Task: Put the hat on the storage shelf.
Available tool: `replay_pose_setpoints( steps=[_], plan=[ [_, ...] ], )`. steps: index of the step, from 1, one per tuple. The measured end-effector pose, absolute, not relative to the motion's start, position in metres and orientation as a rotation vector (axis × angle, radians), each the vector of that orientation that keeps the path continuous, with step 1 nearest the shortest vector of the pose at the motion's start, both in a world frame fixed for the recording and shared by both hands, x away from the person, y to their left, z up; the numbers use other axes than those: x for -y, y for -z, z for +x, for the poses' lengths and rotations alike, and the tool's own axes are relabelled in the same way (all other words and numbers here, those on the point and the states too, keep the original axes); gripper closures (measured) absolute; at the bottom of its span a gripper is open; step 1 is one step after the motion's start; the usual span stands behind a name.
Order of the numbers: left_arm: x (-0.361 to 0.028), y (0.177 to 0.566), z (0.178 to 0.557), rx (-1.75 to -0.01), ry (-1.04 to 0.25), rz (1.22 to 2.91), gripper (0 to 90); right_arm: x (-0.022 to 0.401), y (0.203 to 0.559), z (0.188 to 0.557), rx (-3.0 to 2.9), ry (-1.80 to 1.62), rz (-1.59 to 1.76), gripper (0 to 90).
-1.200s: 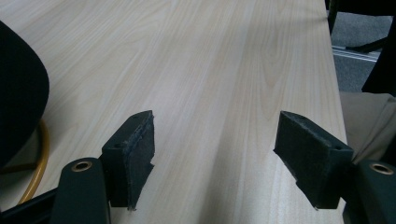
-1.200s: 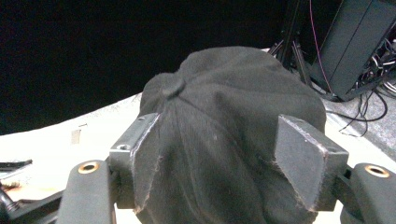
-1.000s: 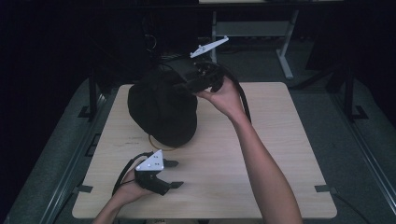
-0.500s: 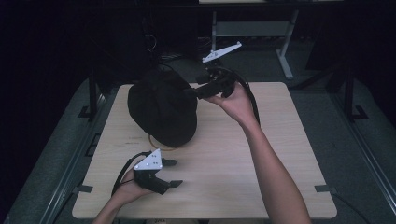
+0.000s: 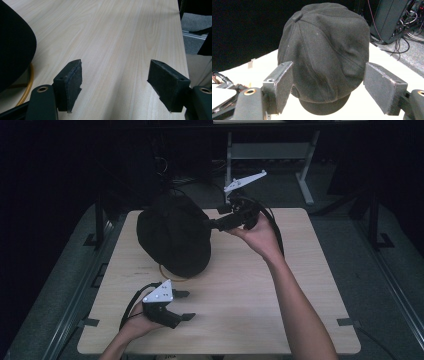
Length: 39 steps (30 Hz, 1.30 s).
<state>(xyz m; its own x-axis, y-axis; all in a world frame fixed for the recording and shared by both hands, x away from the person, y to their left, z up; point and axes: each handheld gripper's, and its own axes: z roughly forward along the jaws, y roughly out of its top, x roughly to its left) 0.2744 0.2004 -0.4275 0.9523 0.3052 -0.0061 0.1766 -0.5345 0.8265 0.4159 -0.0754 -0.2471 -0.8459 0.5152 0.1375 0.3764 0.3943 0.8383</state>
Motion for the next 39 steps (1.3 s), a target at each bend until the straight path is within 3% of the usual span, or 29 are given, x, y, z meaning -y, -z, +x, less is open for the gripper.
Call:
replay_pose_setpoints(
  steps=[39],
  plan=[
    [-0.202, 0.430, 0.277, -0.362, -0.184, 2.151, 26.2, 0.126, 0.274, 0.378, -2.502, -1.429, 0.867, 20.7]
  ],
)
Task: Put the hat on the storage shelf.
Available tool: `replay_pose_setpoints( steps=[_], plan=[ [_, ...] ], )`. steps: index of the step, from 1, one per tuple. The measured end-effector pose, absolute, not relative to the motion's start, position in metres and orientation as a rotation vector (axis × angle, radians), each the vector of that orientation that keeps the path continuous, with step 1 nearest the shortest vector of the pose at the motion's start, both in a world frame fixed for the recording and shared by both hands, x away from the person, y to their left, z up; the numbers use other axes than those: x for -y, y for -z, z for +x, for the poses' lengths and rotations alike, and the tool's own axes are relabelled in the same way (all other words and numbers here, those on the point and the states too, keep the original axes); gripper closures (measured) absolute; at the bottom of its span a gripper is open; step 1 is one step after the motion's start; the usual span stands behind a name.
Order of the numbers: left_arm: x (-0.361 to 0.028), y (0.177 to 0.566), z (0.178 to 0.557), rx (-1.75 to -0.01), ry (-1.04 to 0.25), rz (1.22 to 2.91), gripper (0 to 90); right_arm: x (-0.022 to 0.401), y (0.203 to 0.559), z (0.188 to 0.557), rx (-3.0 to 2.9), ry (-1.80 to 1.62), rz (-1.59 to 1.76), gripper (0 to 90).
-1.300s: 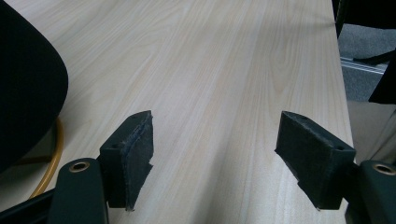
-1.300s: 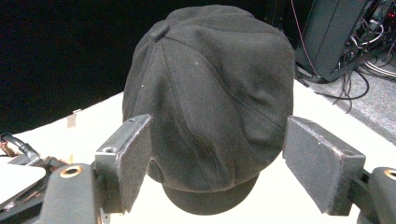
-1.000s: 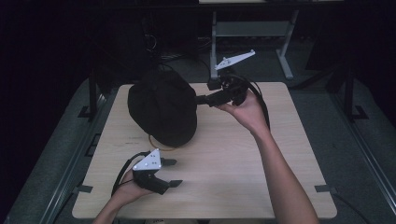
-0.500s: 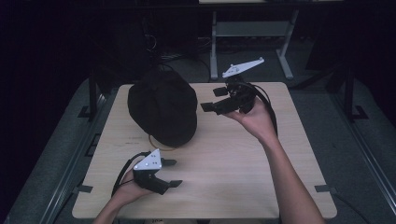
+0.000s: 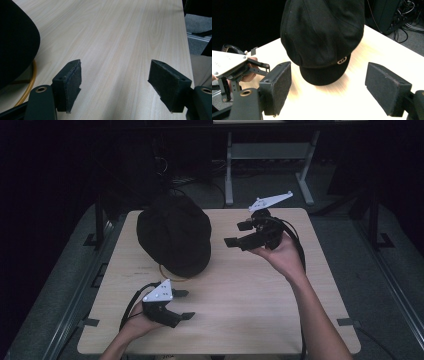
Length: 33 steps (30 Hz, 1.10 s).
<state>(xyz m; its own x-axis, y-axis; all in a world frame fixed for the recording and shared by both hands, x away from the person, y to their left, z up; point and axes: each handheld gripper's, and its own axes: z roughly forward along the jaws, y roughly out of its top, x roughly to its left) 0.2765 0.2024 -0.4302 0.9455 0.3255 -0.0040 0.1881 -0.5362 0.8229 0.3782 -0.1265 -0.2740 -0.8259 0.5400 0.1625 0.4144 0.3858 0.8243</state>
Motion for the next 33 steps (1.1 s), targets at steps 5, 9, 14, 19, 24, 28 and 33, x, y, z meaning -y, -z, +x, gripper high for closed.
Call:
replay_pose_setpoints(
  steps=[5, 9, 14, 19, 24, 28, 33],
  plan=[
    [-0.202, 0.430, 0.276, -0.366, -0.185, 2.150, 26.2, 0.136, 0.279, 0.375, -2.500, -1.428, 0.892, 20.3],
    [-0.202, 0.430, 0.276, -0.366, -0.189, 2.149, 26.2, 0.142, 0.284, 0.373, -2.497, -1.429, 0.914, 20.4],
    [-0.202, 0.429, 0.276, -0.369, -0.192, 2.146, 26.2, 0.147, 0.290, 0.372, -2.500, -1.422, 0.929, 20.4],
    [-0.203, 0.429, 0.277, -0.375, -0.189, 2.144, 26.2, 0.152, 0.296, 0.369, -2.498, -1.417, 0.947, 20.3],
    [-0.203, 0.429, 0.277, -0.376, -0.187, 2.149, 26.2, 0.161, 0.302, 0.365, -2.493, -1.414, 0.962, 20.1],
    [-0.204, 0.430, 0.278, -0.380, -0.189, 2.149, 26.0, 0.170, 0.307, 0.361, -2.486, -1.414, 0.975, 20.1],
    [-0.204, 0.430, 0.278, -0.383, -0.193, 2.145, 26.0, 0.180, 0.313, 0.356, -2.476, -1.415, 0.996, 20.0]
  ],
)
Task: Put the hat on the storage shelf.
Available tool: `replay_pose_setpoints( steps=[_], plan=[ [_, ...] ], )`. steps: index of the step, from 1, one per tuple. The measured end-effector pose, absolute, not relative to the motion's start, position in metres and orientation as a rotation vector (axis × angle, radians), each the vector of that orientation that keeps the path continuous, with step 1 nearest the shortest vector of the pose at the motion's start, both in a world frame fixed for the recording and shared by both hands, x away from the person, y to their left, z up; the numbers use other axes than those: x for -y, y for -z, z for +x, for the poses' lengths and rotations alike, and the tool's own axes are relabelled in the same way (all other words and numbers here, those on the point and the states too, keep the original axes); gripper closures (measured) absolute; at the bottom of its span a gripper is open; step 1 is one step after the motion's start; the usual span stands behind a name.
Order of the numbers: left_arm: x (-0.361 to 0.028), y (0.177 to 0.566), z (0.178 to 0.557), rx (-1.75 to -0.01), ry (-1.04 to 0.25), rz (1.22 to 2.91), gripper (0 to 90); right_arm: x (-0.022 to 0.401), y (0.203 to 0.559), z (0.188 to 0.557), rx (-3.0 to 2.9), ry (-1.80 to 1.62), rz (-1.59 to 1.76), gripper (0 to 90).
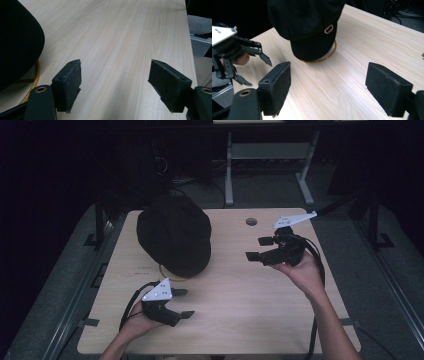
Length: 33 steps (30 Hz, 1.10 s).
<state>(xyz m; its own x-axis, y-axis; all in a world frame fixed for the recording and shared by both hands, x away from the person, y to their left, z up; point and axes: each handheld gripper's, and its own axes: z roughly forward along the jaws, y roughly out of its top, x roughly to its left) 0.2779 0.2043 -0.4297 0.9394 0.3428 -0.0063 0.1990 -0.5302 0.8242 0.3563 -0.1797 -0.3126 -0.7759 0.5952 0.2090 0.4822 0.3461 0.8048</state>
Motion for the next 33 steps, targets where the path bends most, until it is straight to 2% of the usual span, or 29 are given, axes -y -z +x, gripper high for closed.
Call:
replay_pose_setpoints(
  steps=[11, 33],
  plan=[
    [-0.203, 0.431, 0.278, -0.394, -0.191, 2.142, 25.8, 0.210, 0.337, 0.339, -2.446, -1.416, 1.066, 19.9],
    [-0.205, 0.430, 0.279, -0.399, -0.191, 2.140, 25.2, 0.233, 0.375, 0.319, -2.438, -1.398, 1.147, 18.8]
  ],
)
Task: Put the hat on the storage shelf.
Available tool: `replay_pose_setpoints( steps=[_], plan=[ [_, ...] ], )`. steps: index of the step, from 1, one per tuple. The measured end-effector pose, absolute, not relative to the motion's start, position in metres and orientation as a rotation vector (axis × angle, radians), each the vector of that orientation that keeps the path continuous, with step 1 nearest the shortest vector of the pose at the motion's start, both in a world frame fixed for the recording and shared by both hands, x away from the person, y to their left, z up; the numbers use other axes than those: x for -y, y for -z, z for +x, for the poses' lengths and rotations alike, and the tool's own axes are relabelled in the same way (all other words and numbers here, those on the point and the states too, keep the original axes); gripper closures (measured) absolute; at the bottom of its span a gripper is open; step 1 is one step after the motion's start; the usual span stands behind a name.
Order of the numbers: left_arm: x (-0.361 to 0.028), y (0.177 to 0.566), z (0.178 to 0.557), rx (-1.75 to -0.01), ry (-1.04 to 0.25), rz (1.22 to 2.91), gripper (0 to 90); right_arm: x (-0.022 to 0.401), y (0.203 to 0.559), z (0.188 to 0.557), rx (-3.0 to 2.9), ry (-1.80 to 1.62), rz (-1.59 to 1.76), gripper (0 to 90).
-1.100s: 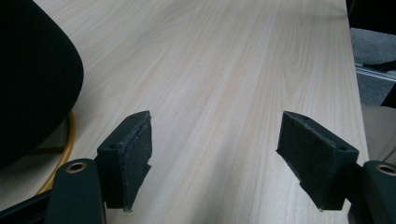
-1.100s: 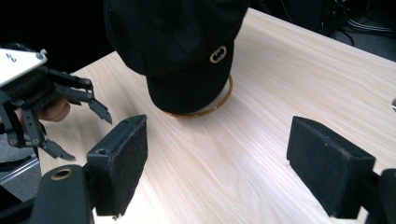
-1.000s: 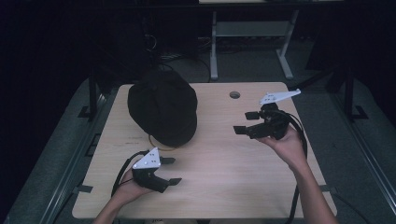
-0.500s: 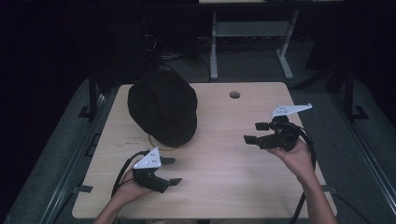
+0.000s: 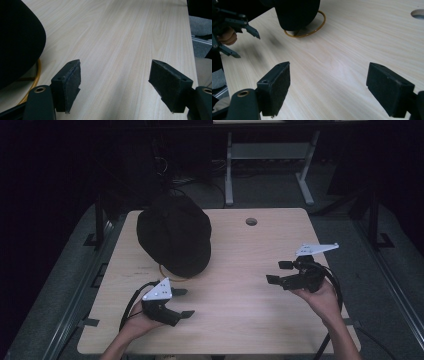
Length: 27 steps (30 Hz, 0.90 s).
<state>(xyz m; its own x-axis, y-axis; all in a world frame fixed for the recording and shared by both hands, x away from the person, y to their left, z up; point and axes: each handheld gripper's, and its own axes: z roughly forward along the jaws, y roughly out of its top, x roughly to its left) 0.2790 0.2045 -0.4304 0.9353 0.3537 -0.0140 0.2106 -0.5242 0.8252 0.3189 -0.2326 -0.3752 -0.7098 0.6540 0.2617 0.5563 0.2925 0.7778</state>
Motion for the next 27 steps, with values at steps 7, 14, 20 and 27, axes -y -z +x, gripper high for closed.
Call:
replay_pose_setpoints(
  steps=[7, 14, 20, 27],
  plan=[
    [-0.207, 0.429, 0.279, -0.413, -0.183, 2.133, 25.2, 0.238, 0.387, 0.309, -2.453, -1.383, 1.164, 18.6],
    [-0.207, 0.430, 0.279, -0.426, -0.181, 2.122, 25.2, 0.247, 0.397, 0.299, -2.444, -1.370, 1.183, 18.5],
    [-0.207, 0.430, 0.280, -0.428, -0.180, 2.122, 25.8, 0.256, 0.405, 0.290, -2.431, -1.374, 1.220, 18.5],
    [-0.211, 0.429, 0.281, -0.450, -0.175, 2.090, 25.8, 0.270, 0.422, 0.272, -2.378, -1.417, 1.262, 18.5]
  ],
)
